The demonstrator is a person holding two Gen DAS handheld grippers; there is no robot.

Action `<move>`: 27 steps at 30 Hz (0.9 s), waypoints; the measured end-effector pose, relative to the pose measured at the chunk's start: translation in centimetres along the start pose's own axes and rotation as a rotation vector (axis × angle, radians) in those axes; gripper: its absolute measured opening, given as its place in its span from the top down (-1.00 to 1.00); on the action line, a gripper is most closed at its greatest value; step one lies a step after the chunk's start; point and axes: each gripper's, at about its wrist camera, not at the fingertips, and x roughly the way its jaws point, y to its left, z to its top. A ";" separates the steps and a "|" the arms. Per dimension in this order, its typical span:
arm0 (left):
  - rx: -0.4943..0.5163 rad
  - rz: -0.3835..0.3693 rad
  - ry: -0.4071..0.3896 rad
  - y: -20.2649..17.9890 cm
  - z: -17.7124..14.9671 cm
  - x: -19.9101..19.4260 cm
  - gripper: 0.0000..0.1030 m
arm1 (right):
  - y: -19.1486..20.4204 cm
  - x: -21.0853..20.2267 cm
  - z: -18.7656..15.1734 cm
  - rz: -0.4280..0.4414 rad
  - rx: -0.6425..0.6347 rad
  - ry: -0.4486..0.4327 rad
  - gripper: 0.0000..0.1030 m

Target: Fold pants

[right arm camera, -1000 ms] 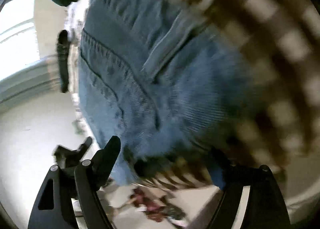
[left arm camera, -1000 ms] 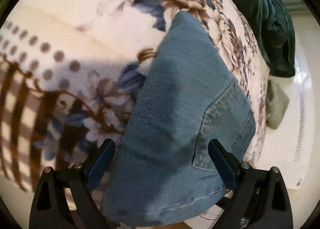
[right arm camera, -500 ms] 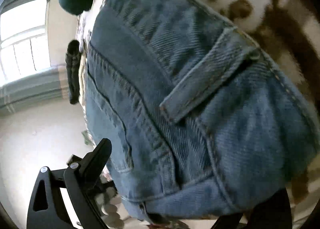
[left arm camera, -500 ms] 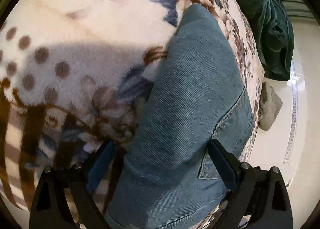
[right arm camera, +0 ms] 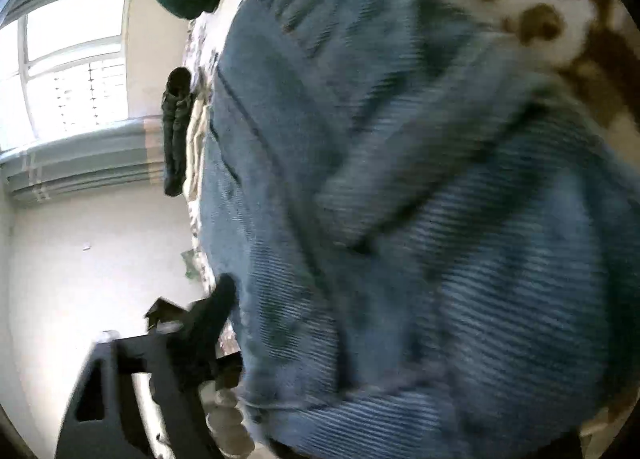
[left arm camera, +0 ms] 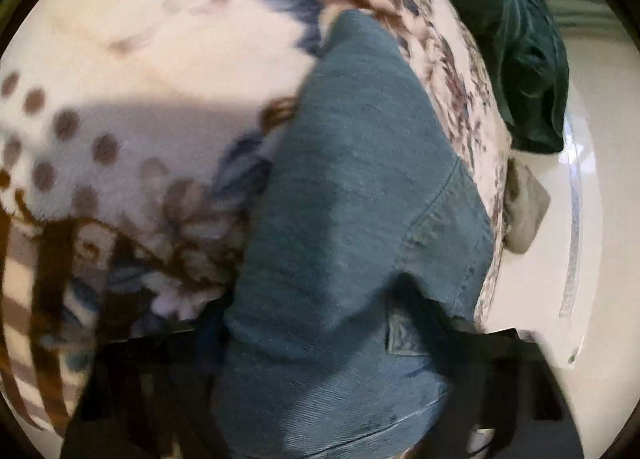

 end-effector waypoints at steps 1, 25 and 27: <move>0.015 0.013 -0.007 -0.3 -0.2 -0.1 0.07 | 0.1 -0.2 -0.1 -0.003 0.001 -0.009 -0.20; 0.126 -0.002 -0.215 -10.1 3.7 -14.5 0.61 | 20.3 -5.5 1.1 -0.013 -0.147 -0.083 0.04; 0.121 -0.011 -0.233 -10.9 5.8 -16.0 0.61 | 23.5 -4.8 2.2 -0.011 -0.171 -0.090 0.04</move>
